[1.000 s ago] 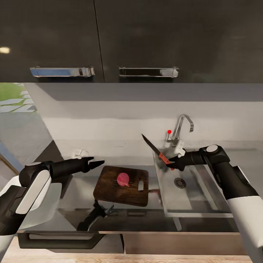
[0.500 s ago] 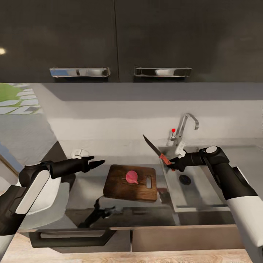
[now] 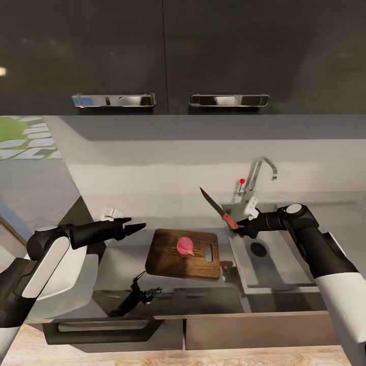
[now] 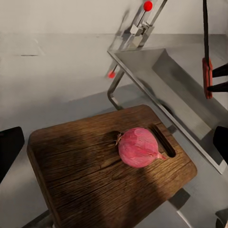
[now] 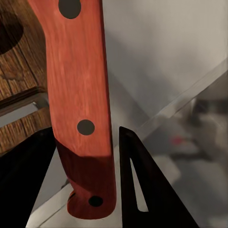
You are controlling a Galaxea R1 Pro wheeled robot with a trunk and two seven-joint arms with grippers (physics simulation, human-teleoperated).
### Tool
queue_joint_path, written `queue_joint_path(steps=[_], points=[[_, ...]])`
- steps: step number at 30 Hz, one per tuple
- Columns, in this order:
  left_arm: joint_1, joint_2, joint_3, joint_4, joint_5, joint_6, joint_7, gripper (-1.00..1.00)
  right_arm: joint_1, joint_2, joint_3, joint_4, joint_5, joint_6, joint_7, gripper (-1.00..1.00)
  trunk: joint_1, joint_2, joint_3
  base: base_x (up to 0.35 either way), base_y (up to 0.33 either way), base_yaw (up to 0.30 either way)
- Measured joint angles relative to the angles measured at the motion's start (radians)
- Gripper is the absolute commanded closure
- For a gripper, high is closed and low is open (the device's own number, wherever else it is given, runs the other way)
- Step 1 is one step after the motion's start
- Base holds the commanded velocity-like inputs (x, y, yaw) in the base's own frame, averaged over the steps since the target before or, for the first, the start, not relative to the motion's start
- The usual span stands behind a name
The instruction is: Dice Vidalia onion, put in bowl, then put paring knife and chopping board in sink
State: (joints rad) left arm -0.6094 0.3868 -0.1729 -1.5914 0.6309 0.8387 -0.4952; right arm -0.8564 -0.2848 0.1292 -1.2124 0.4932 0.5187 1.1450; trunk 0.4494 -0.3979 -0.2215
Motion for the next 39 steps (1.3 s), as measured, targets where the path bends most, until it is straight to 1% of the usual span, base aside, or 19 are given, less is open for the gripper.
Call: queue_joint_path(steps=[5, 11, 16, 18, 20, 22, 23, 25, 27, 28, 29, 31, 36, 39], points=[[0.0, -0.001, -0.001, 0.001, 0.0, 0.0, 0.0, -1.0, 0.0, 0.0, 0.0, 0.007, 0.0, 0.0, 0.0, 1.0, 0.0, 0.0, 0.0, 0.0, 0.0, -0.009], [0.0, -0.002, -0.004, 0.001, 0.0, -0.001, 0.0, -1.0, 0.0, 0.0, 0.0, 0.009, 0.0, 0.0, -0.002, 1.0, 0.0, 0.0, 0.0, 0.0, 0.0, -0.134], [0.0, -0.002, -0.028, 0.001, 0.0, -0.004, 0.0, -1.0, 0.002, 0.0, 0.001, 0.01, 0.001, -0.005, -0.015, 1.0, 0.0, 0.0, 0.001, 0.0, 0.0, -0.034], [0.0, -0.002, -0.039, 0.001, 0.0, -0.011, 0.0, -1.0, 0.007, 0.0, 0.001, 0.01, 0.001, -0.013, -0.035, 1.0, 0.0, 0.0, 0.001, 0.0, 0.0, -0.01], [0.0, -0.002, -0.045, 0.001, -0.001, -0.026, 0.0, -1.0, 0.014, 0.0, 0.001, 0.009, 0.002, -0.031, -0.07, 1.0, 0.0, 0.0, 0.001, 0.0, 0.0, -0.005], [0.0, -0.002, -0.048, 0.002, -0.001, -0.041, -0.001, -1.0, 0.025, 0.0, 0.001, 0.01, 0.002, -0.055, -0.123, 1.0, 0.0, 0.0, 0.001, 0.0, 0.0, -0.003], [0.0, -0.002, -0.049, 0.002, -0.001, -0.047, -0.001, -1.0, 0.035, 0.0, 0.002, 0.009, 0.002, -0.073, -0.163, 1.0, 0.0, 0.0, 0.001, 0.0, 0.0, -0.002], [0.0, -0.002, -0.05, 0.002, -0.002, -0.052, -0.001, -1.0, 0.05, 0.0, 0.002, 0.009, 0.002, -0.099, -0.219, 1.0, 0.0, 0.0, 0.001, 0.0, 0.0, -0.001], [0.0, -0.002, -0.051, 0.002, -0.002, -0.055, -0.001, -1.0, 0.061, 0.0, 0.002, 0.009, 0.002, -0.122, -0.252, 1.0, 0.0, 0.0, 0.001, 0.0, 0.0, 0.0], [0.0, -0.002, -0.052, 0.002, -0.002, -0.056, -0.001, -1.0, 0.068, 0.0, 0.003, 0.009, 0.002, -0.146, -0.268, 1.0, 0.0, 0.0, 0.001, 0.0, 0.0, 0.0], [0.0, -0.002, -0.052, 0.003, -0.002, -0.057, -0.001, -1.0, 0.084, 0.0, 0.003, 0.009, 0.003, -0.194, -0.279, 1.0, 0.0, 0.0, 0.001, 0.0, 0.0, 0.0], [0.0, -0.002, -0.052, 0.004, -0.002, -0.057, -0.001, -1.0, 0.102, 0.0, 0.003, 0.008, 0.003, -0.239, -0.282, 1.0, 0.0, 0.0, 0.001, 0.0, 0.037, 0.0], [0.0, -0.002, -0.052, 0.005, -0.002, -0.057, -0.001, -1.0, 0.122, 0.0, 0.003, 0.009, 0.005, -0.3, -0.284, 1.0, 0.0, 0.0, 0.001, 0.0, 0.186, 0.0], [0.0, -0.002, -0.052, 0.005, -0.002, -0.057, -0.001, -1.0, 0.128, 0.0, 0.003, 0.009, 0.005, -0.307, -0.285, 1.0, 0.0, 0.0, 0.001, 0.0, 0.29, 0.0]])
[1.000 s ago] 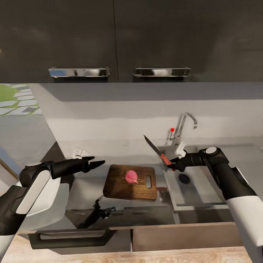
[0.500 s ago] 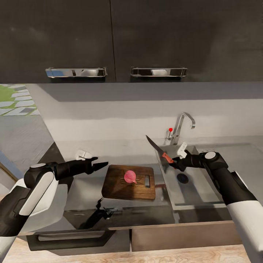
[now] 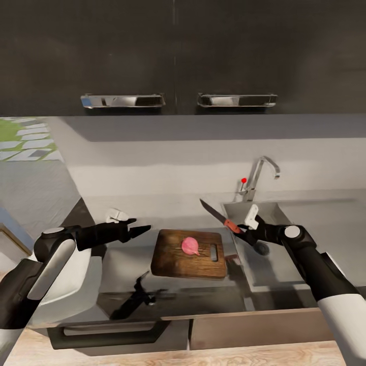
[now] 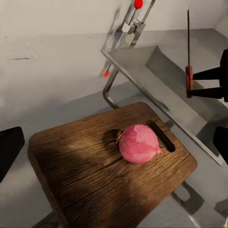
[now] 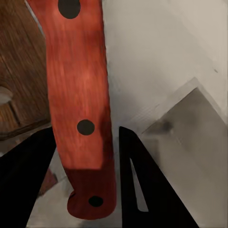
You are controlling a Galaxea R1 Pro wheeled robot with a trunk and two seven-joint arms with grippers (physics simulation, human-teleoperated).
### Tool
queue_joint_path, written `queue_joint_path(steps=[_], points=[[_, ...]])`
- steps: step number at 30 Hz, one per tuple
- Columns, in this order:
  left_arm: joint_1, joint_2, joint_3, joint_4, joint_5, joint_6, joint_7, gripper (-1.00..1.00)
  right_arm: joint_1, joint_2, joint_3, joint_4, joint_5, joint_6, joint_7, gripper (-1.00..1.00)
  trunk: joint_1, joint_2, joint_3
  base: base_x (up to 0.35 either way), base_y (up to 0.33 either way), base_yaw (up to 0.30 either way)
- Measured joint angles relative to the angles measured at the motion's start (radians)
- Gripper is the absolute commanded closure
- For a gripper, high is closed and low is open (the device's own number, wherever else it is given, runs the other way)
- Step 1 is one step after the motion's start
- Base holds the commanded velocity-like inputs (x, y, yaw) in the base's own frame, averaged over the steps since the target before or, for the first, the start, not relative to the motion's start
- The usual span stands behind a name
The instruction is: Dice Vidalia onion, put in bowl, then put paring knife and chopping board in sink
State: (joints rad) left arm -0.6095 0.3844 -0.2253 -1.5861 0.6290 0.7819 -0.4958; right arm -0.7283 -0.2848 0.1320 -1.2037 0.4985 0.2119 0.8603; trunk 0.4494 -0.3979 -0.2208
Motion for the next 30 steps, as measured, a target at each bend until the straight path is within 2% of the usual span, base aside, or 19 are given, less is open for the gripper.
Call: queue_joint_path(steps=[6, 23, 28, 30], points=[[0.0, 0.0, -0.001, 0.0, -0.001, -0.001, 0.0, -1.0, 0.004, 0.0, 0.0, 0.0, 0.001, -0.001, 0.0, 1.0, 0.0, 0.0, 0.0, 0.0, 0.141, 0.0], [0.0, -0.003, -0.004, 0.0, -0.001, -0.004, 0.001, -1.0, 0.004, 0.0, 0.0, 0.0, 0.003, -0.001, -0.005, 1.0, 0.0, 0.0, 0.0, 0.0, 0.008, 0.0], [0.0, -0.003, -0.008, 0.0, -0.001, -0.004, 0.001, -1.0, 0.011, 0.0, 0.0, -0.001, 0.005, -0.002, -0.05, 1.0, 0.0, 0.0, 0.0, 0.0, 0.0, 0.0], [0.0, -0.003, -0.012, 0.0, -0.001, -0.004, 0.001, -1.0, 0.038, 0.0, 0.0, -0.014, 0.007, -0.006, -0.118, 1.0, 0.0, 0.0, 0.0, 0.0, 0.0, 0.0]])
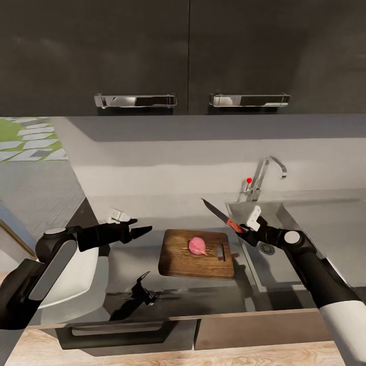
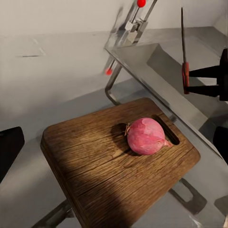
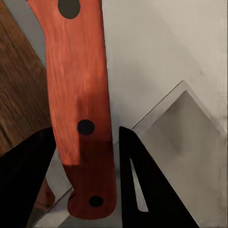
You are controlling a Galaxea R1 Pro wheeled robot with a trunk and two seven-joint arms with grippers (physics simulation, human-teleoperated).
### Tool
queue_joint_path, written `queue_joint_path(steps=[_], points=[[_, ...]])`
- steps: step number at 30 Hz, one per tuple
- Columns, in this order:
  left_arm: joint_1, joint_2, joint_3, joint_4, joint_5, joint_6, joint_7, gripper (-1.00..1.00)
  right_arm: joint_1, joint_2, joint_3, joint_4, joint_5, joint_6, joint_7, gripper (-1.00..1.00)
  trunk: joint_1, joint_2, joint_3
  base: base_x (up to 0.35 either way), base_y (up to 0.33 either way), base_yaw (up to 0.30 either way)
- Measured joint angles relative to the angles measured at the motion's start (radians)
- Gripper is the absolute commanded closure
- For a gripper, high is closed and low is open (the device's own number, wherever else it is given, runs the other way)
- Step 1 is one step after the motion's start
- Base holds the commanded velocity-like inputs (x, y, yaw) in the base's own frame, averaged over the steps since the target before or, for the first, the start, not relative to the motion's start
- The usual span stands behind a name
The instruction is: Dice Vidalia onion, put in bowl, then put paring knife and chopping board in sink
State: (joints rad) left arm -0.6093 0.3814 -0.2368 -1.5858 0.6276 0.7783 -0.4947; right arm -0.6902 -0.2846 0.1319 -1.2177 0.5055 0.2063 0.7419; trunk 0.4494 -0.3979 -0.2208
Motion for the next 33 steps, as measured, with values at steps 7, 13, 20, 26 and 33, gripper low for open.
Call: queue_joint_path(steps=[7, 13, 20, 26, 33], points=[[0.0, 0.002, -0.002, 0.0, 0.0, -0.001, 0.0, -1.0, 0.063, -0.001, 0.0, -0.072, 0.0, -0.045, -0.034, 1.0, 0.0, 0.0, 0.0, 0.0, 0.0, 0.0], [0.0, 0.005, 0.001, -0.004, -0.001, -0.019, 0.0, -1.0, 0.122, -0.003, -0.002, -0.128, 0.002, -0.115, -0.036, 1.0, 0.0, 0.0, 0.0, 0.0, 0.0, 0.0], [0.0, 0.013, 0.014, -0.007, -0.003, -0.12, -0.001, -1.0, 0.177, -0.004, -0.004, -0.156, 0.001, -0.169, -0.038, 1.0, 0.0, 0.0, 0.0, 0.0, 0.0, 0.0], [0.0, 0.042, 0.057, -0.009, -0.003, -0.139, -0.075, -1.0, 0.202, -0.005, -0.005, -0.16, -0.002, -0.211, -0.045, 1.0, 0.0, 0.0, 0.0, 0.0, 0.0, 0.0], [0.0, 0.059, 0.189, -0.008, -0.002, -0.146, -0.288, -1.0, 0.217, -0.005, -0.006, -0.162, -0.002, -0.221, -0.091, 1.0, 0.0, 0.0, 0.0, 0.0, 0.0, 0.0]])
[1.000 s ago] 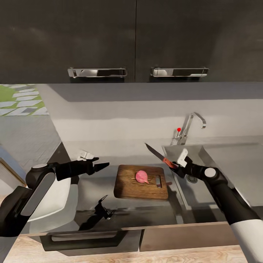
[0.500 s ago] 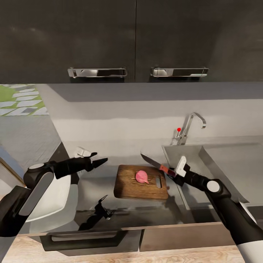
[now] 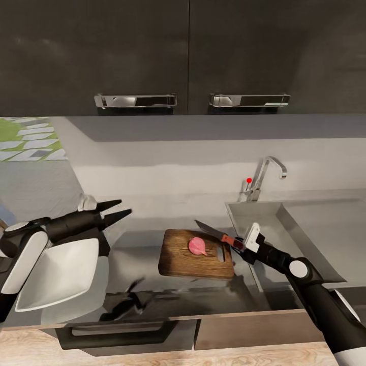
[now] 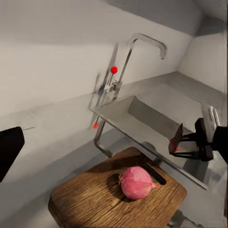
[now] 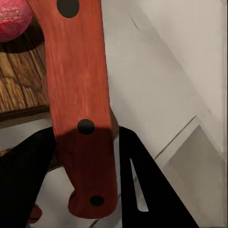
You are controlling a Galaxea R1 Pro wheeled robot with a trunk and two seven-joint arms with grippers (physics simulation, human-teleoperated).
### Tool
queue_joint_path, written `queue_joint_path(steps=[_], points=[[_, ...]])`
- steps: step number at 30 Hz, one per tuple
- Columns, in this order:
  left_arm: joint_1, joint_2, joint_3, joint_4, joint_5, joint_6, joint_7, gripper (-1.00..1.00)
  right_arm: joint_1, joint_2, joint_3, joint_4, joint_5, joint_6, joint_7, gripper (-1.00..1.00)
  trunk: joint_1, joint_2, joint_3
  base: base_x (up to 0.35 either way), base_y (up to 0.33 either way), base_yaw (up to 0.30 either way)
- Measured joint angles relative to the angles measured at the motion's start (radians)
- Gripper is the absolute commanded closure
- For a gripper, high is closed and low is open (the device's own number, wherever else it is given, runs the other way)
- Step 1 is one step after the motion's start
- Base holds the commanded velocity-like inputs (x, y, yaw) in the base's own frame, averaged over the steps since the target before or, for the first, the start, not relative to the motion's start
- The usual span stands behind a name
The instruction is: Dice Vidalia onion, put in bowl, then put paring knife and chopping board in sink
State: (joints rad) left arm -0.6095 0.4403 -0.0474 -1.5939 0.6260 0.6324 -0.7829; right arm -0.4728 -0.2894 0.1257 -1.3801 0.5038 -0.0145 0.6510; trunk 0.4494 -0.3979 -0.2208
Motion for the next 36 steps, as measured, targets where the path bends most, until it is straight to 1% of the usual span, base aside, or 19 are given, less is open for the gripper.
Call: queue_joint_path(steps=[2, 4, 6, 18, 21, 24, 25, 26, 27, 28, 29, 33, 36], points=[[0.0, -0.015, 0.009, 0.0, -0.001, -0.001, -0.015, -1.0, 0.001, 0.0, -0.01, -0.002, 0.0, 0.0, -0.039, 1.0, 0.0, 0.0, 0.0, 0.0, 0.0, 0.0], [0.0, -0.02, 0.011, 0.0, -0.001, 0.0, -0.021, -1.0, 0.001, 0.0, -0.029, -0.006, 0.0, -0.001, -0.085, 1.0, 0.0, 0.0, 0.0, 0.0, 0.0, 0.0], [0.0, -0.022, 0.013, 0.0, -0.001, 0.0, -0.024, -1.0, 0.002, 0.0, -0.057, -0.015, 0.0, 0.0, -0.111, 1.0, 0.0, 0.0, 0.0, 0.0, 0.0, 0.0], [0.0, -0.024, 0.013, 0.002, -0.001, 0.001, -0.025, -1.0, 0.002, 0.0, -0.074, -0.032, 0.002, 0.006, -0.124, 1.0, 0.0, 0.0, 0.0, 0.0, 0.0, 0.0], [0.0, -0.024, 0.013, 0.002, -0.001, 0.0, -0.025, -1.0, 0.002, -0.001, -0.08, -0.053, 0.024, 0.011, -0.125, 1.0, 0.0, 0.0, 0.0, 0.0, 0.0, 0.0], [0.0, -0.025, 0.013, 0.002, -0.001, 0.0, -0.025, -1.0, 0.002, -0.006, -0.111, -0.057, 0.055, 0.014, -0.125, 1.0, 0.0, 0.0, 0.0, 0.0, 0.0, 0.0], [0.0, -0.026, 0.013, 0.002, -0.001, 0.0, -0.024, -1.0, 0.002, -0.008, -0.125, -0.058, 0.079, 0.015, -0.126, 1.0, 0.0, 0.0, 0.0, 0.0, 0.0, 0.0], [0.0, -0.027, 0.013, 0.002, -0.001, 0.0, -0.024, -1.0, 0.003, -0.01, -0.134, -0.058, 0.114, 0.014, -0.128, 1.0, 0.0, 0.0, 0.0, 0.0, 0.0, 0.0], [0.0, -0.027, 0.013, 0.002, -0.001, 0.0, -0.024, -1.0, 0.003, -0.01, -0.138, -0.058, 0.136, 0.014, -0.127, 1.0, 0.0, 0.0, 0.0, 0.0, 0.0, 0.0], [0.0, -0.029, 0.013, 0.002, -0.001, 0.0, -0.023, -1.0, 0.003, -0.011, -0.148, -0.058, 0.26, 0.013, -0.128, 1.0, 0.0, 0.0, 0.0, 0.0, 0.0, 0.0], [0.0, -0.029, 0.013, 0.002, -0.001, 0.0, -0.023, -1.0, 0.003, -0.011, -0.15, -0.059, 0.306, 0.013, -0.128, 1.0, 0.0, 0.0, 0.0, 0.0, 0.0, 0.0], [0.0, -0.028, 0.013, 0.002, -0.001, 0.0, -0.022, -1.0, 0.003, -0.01, -0.15, -0.075, 0.388, 0.008, -0.129, 1.0, 0.0, 0.0, 0.0, 0.0, 0.0, 0.0], [0.0, -0.028, 0.013, 0.002, -0.001, 0.0, -0.022, -1.0, 0.003, -0.01, -0.15, -0.078, 0.399, 0.009, -0.135, 1.0, 0.0, 0.0, 0.0, 0.0, 0.0, 0.0]])
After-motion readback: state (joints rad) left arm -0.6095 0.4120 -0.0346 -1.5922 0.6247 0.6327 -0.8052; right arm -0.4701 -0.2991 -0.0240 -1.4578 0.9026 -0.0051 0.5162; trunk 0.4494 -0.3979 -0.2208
